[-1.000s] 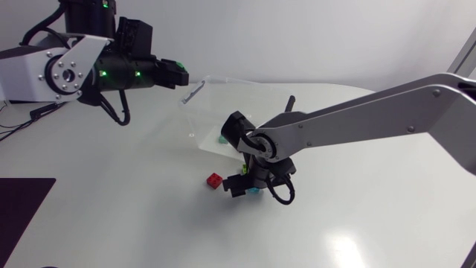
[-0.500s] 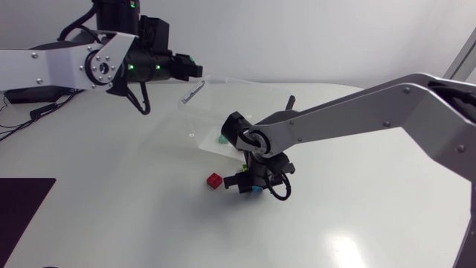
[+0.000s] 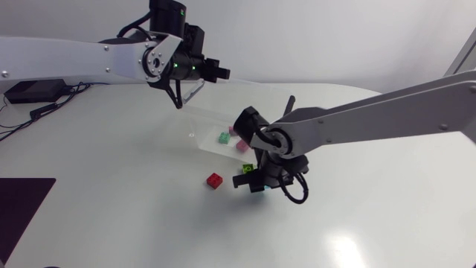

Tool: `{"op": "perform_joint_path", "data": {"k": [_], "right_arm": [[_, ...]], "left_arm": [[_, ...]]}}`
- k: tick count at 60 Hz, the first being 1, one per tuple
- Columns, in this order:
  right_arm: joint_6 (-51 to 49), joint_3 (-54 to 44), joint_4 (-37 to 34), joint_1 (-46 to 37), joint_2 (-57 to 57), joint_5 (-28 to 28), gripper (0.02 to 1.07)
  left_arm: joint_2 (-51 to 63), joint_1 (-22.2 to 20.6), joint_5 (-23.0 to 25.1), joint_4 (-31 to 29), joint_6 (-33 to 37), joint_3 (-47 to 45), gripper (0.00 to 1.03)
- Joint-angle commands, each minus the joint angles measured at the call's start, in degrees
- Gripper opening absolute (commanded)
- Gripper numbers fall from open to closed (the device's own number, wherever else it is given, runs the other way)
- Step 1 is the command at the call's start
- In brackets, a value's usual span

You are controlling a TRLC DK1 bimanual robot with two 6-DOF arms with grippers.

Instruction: Place the duplo bricks in the container

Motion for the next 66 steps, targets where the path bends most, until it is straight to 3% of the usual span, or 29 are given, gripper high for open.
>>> {"op": "perform_joint_path", "data": {"k": [1,4,12,20,39,52,66], "right_arm": [[-0.28,-1.69,-1.49,0.22,-6.56,0.48,0.37],[-0.37,-1.42,-3.51,0.22,-10.33,0.48,0.37],[-1.25,2.09,-7.56,-0.22,-17.01,1.18,0.37],[-2.04,8.16,-10.63,-1.45,-18.77,1.62,0.37],[-4.59,21.78,-8.08,-7.07,-10.42,2.24,0.37],[-5.64,30.22,-5.8,-8.83,0.65,1.97,0.37],[-7.22,38.48,-5.27,-10.06,10.67,1.71,0.39]], "left_arm": [[2.94,-0.29,-0.59,-2.0,-0.46,3.43,0.72],[3.3,-0.2,-0.94,-3.41,-0.55,4.04,0.8],[0.75,0.5,-1.02,-6.84,-0.82,3.87,0.88],[-9.71,0.68,-0.59,-8.95,-0.2,-3.25,0.87],[-30.45,0.94,7.24,-12.29,6.57,-27.33,0.84],[-29.4,-1.87,10.14,-11.76,11.31,-37.35,0.84],[-17.89,-4.33,10.4,-7.28,14.04,-37.18,0.84]]}}
